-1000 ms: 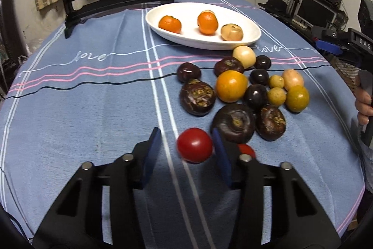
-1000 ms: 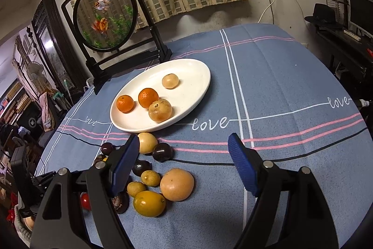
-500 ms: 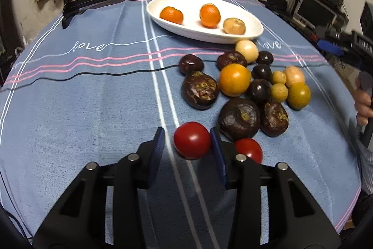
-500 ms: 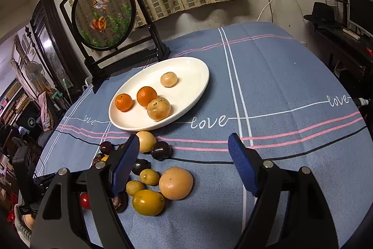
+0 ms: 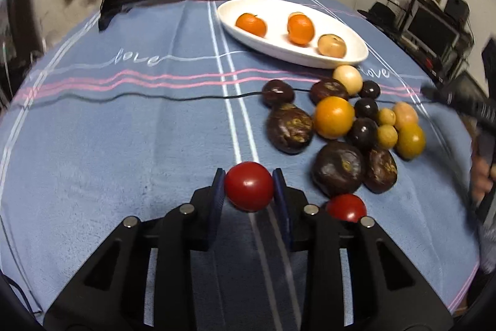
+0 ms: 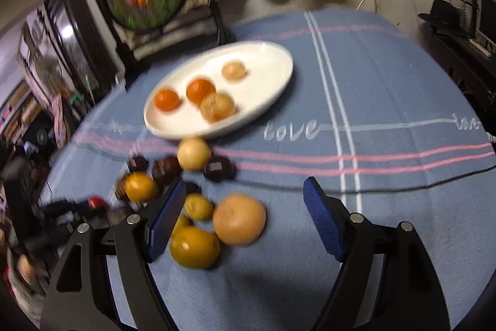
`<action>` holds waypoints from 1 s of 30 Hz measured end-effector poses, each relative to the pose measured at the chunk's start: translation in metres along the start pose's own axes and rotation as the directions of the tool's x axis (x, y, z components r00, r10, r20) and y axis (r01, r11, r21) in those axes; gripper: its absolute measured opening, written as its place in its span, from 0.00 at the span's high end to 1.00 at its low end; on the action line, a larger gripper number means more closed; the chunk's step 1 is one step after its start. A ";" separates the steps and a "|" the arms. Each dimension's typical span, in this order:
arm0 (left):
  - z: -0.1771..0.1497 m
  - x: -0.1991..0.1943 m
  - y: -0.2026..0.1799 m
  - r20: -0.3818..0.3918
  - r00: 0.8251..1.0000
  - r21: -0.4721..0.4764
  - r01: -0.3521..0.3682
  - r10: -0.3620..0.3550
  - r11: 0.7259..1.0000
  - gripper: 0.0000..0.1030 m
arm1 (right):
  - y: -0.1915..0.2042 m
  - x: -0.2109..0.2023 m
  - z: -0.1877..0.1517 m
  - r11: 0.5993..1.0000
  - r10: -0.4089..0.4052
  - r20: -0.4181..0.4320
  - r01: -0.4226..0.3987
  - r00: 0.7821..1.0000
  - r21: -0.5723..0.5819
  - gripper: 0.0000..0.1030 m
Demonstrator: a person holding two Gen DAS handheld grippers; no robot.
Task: Organize fruits
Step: 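Grasp a red tomato with the left tool, then grasp another tan fruit with the right tool while the left tool holds the tomato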
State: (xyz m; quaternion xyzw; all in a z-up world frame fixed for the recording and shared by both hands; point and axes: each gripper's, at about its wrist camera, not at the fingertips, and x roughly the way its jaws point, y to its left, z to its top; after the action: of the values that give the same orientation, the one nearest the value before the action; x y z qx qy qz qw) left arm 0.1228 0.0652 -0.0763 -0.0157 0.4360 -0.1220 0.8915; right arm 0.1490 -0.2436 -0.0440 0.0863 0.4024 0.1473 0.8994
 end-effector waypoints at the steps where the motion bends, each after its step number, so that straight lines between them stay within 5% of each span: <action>1: 0.000 -0.001 0.000 0.003 1.000 0.002 -0.005 0.005 1.000 0.70 | 0.001 0.004 -0.005 1.000 -0.016 -0.022 0.015 1.000 -0.019 0.24; 14: -0.001 0.002 -0.007 -0.005 1.000 0.038 -0.023 0.023 0.999 0.69 | -0.003 0.017 -0.018 0.991 -0.100 -0.053 0.094 0.994 -0.097 0.19; 19: -0.002 0.002 -0.007 -0.008 1.000 0.036 -0.022 0.022 0.999 0.69 | -0.024 -0.009 -0.005 0.965 -0.257 0.095 0.260 0.962 -0.022 0.19; 23: -0.002 0.002 -0.008 -0.008 1.000 0.036 -0.022 0.022 0.999 0.70 | -0.034 -0.010 -0.005 0.987 -0.159 0.072 0.156 0.985 0.038 0.19; 30: -0.002 0.003 -0.008 -0.007 1.000 0.043 -0.025 0.026 0.999 0.69 | -0.012 0.011 -0.014 0.975 -0.196 0.012 0.196 0.981 -0.102 0.35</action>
State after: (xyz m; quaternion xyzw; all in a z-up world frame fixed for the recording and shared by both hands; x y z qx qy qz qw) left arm 0.1212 0.0568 -0.0787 0.0094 0.4368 -0.1200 0.8915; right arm 0.1475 -0.2502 -0.0645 0.0000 0.3998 0.0784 0.9132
